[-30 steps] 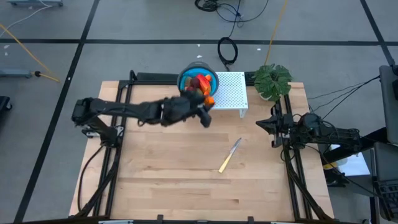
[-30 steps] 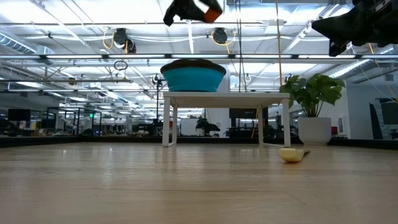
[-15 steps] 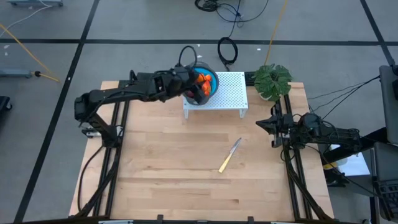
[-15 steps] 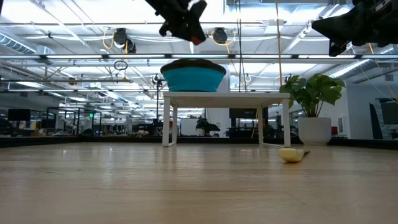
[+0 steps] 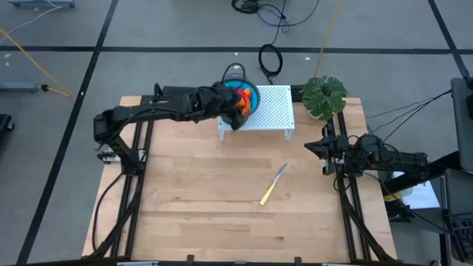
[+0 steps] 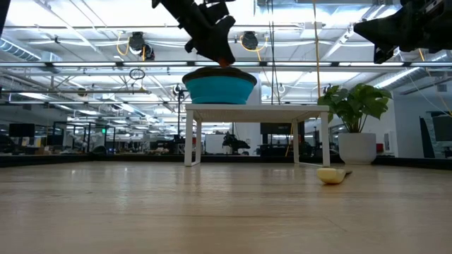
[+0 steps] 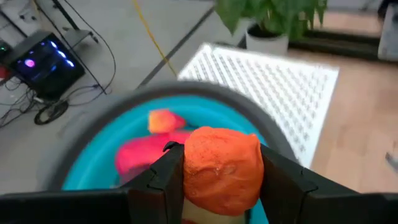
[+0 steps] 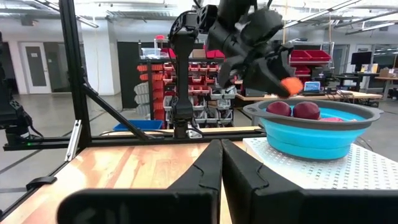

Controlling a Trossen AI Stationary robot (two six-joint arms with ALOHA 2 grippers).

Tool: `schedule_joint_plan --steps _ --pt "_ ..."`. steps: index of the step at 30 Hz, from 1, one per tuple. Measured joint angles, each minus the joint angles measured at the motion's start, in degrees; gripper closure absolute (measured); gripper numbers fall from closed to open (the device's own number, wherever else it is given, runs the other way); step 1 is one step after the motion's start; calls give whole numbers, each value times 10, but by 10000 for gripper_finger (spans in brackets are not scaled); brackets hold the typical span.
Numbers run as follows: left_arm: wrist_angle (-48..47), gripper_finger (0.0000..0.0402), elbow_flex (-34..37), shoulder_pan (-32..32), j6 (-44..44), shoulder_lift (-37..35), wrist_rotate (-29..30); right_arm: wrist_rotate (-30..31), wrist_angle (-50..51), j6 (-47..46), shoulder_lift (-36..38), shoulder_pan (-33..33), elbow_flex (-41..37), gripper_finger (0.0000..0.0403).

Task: Pick & Place Fruit
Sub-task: Put the orange into the blue strainer bowl on the shelf, then put the yellow knife on the shelf

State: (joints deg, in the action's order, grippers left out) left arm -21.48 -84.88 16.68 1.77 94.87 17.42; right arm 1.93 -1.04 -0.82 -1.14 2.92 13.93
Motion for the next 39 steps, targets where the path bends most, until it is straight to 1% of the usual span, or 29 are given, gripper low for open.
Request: schedule_joint_plan --steps 7,22,25,30,33,37,39 --pt "-37 240 0 -10 33 8 8 0 0 0 0 0 0 401" --pt "-52 239 0 -13 114 17 11 0 -5 0 0 0 0 401" --pt "-55 226 0 -13 115 17 11 0 -5 0 0 0 0 402" --pt "-55 193 0 -13 114 17 12 0 -5 0 0 0 0 401" --pt "-55 177 0 -13 117 17 26 0 -5 0 0 0 0 402" --pt "-56 166 1 -13 116 11 52 -1 -7 -5 0 0 0 401" --pt "-56 166 1 -14 101 -3 54 0 -14 -26 0 0 0 399"
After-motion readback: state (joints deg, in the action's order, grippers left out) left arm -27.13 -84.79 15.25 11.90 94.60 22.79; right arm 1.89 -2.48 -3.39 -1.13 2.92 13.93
